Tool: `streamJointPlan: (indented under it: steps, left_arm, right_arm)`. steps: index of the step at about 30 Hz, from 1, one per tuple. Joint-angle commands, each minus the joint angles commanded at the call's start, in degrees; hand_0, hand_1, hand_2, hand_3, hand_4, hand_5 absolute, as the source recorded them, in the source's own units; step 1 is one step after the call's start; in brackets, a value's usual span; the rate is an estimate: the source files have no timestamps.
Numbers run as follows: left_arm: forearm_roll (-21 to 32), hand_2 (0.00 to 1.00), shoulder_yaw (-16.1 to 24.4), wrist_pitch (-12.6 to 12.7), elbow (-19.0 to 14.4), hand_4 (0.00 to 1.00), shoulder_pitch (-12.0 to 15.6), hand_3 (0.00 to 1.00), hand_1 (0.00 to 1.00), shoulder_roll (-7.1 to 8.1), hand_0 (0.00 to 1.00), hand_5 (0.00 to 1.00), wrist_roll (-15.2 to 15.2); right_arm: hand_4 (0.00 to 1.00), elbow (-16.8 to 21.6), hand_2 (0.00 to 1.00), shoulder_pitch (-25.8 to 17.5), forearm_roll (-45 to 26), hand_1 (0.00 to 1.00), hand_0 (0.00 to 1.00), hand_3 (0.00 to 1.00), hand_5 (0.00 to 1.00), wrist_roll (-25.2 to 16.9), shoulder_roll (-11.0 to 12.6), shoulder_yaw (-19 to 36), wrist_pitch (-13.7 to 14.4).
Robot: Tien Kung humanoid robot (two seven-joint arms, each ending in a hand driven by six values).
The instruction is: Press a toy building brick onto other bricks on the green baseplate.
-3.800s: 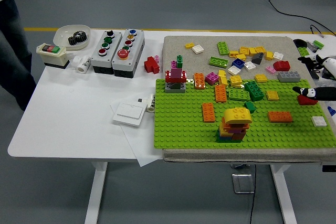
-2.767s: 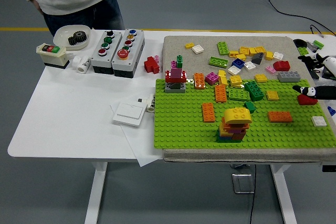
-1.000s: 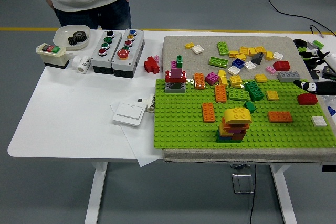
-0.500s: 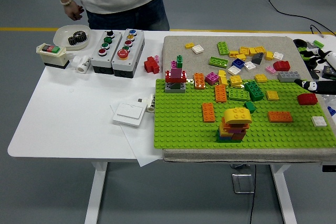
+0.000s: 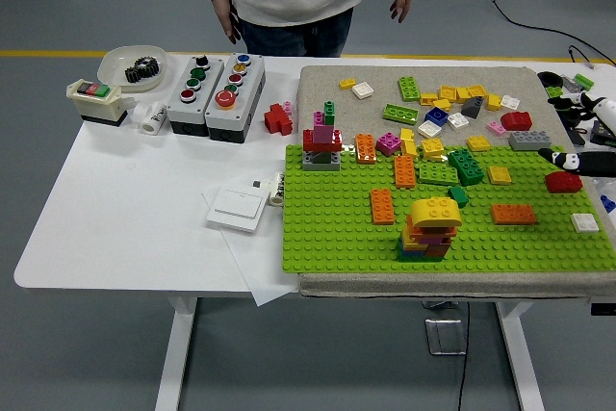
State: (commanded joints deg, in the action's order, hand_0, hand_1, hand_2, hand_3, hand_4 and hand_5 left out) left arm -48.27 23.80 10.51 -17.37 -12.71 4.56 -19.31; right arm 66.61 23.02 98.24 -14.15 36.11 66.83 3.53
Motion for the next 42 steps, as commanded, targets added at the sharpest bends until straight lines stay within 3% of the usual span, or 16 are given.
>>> streamJointPlan:
  steps: [42]
  left_arm:
    - [-1.67,0.721,1.38,-0.16,-0.12,0.644,1.09,0.585,0.764,-0.55,0.752,0.669,-0.38]
  right_arm:
    - [0.835,-0.45,0.781,4.04,-1.15,0.739,0.729,0.788,0.411,0.66,-0.59,-2.39,-0.21]
